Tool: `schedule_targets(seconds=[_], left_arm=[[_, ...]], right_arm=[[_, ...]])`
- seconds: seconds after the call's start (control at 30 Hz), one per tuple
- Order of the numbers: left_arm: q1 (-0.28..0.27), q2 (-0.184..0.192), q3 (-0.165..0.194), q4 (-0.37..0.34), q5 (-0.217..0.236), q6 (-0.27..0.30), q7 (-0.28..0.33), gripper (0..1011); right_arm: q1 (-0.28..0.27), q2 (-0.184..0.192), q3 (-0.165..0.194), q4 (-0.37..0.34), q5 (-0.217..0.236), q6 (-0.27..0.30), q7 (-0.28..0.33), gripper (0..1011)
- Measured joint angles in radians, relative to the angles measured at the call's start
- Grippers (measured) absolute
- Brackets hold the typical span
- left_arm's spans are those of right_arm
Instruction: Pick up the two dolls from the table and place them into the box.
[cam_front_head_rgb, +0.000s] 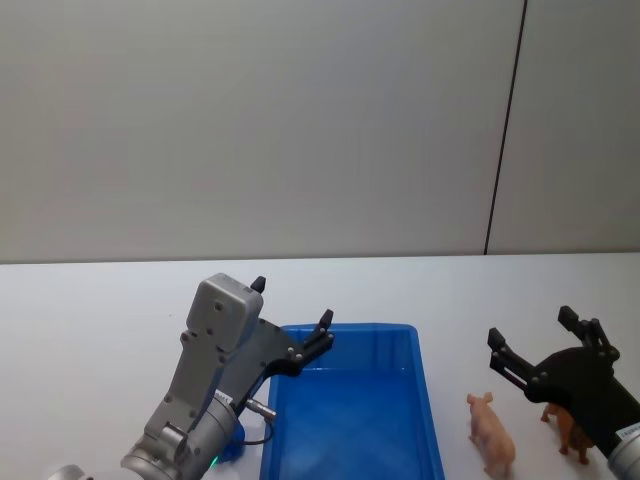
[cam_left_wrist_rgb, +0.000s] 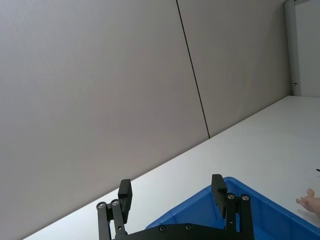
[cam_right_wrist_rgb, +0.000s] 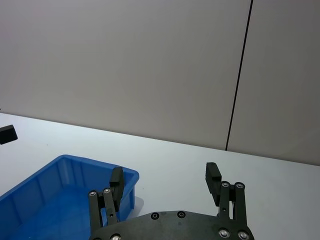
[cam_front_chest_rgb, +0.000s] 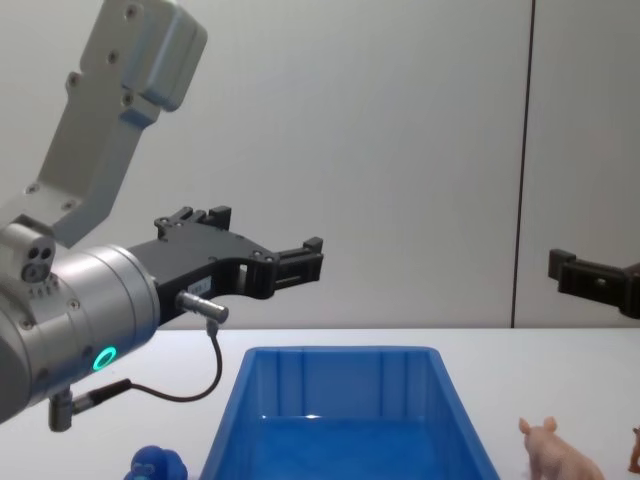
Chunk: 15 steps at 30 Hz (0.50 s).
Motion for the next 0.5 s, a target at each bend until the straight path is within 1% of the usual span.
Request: schedule_targets(seconds=[0.5], left_arm=[[0.0,0.0,0.0,0.0,0.0,0.0,0.0,1003]], right_arm=[[0.0,0.0,0.0,0.0,0.0,0.0,0.0,1001]])
